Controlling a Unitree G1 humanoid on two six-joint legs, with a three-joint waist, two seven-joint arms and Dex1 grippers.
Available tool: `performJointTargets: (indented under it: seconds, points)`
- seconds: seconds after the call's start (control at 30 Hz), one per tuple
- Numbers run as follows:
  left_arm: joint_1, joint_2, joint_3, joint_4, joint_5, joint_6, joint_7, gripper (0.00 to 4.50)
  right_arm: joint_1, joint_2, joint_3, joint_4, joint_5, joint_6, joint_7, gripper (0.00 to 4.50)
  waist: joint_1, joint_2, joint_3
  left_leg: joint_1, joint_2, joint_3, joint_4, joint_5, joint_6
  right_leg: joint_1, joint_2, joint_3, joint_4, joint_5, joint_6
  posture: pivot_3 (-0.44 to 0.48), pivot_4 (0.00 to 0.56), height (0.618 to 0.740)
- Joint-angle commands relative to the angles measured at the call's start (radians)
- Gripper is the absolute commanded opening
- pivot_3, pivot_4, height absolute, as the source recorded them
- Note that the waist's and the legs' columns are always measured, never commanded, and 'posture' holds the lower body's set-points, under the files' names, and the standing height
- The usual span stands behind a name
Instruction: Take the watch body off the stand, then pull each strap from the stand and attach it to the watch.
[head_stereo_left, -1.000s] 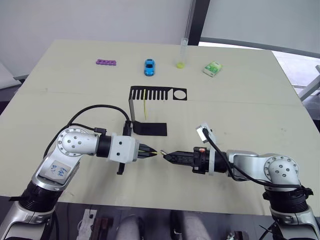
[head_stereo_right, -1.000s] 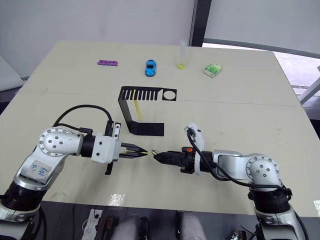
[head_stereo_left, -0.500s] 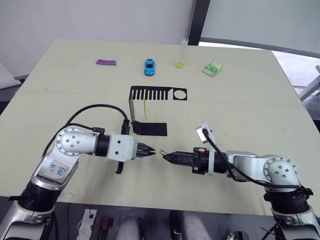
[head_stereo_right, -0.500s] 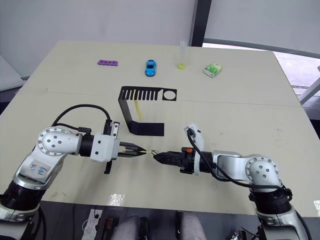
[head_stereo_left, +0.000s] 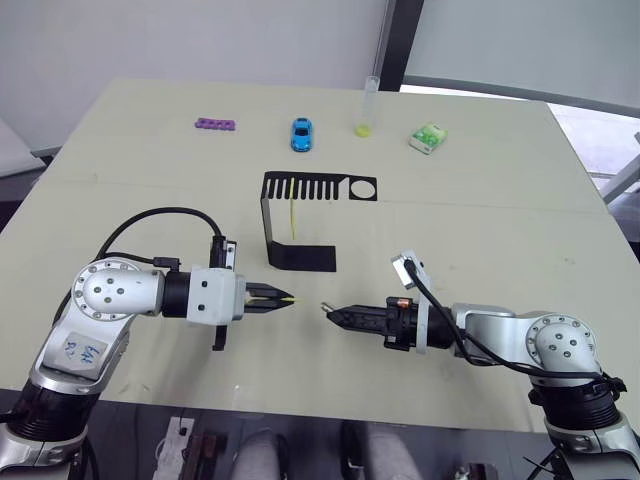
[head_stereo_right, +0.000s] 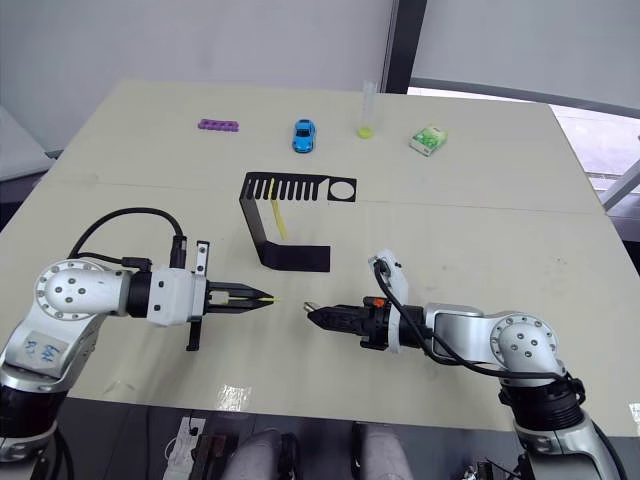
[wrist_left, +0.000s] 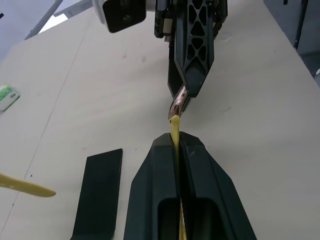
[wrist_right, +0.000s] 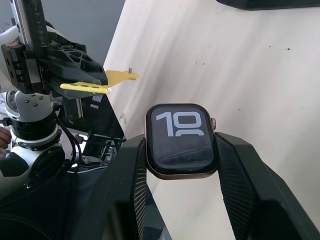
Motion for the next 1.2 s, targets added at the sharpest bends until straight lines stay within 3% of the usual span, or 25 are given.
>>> performJointTargets:
  seconds: [0.03,1.2]
  points:
    - [-0.025,-0.006,-0.004,-0.026,0.003,-0.006,0.011,0.00,-0.008,-0.009,-0.006,-0.033,0.020,-0.011,0.017,1.52,-0.001,0.000,0.000,0.000,0.000,0.000,0.000,0.000,0.000,0.000,0.000,0.000,0.000,0.000,0.000,0.000,0.150,0.740]
    - [-0.078,-0.048,-0.086,0.022,0.068,-0.027,0.015,0.00,0.003,0.001,0.009,-0.058,0.028,-0.036,0.006,1.52,0.000,0.000,0.000,0.000,0.000,0.000,0.001,0.000,0.000,0.000,0.000,0.000,0.000,0.000,0.000,0.000,0.150,0.740]
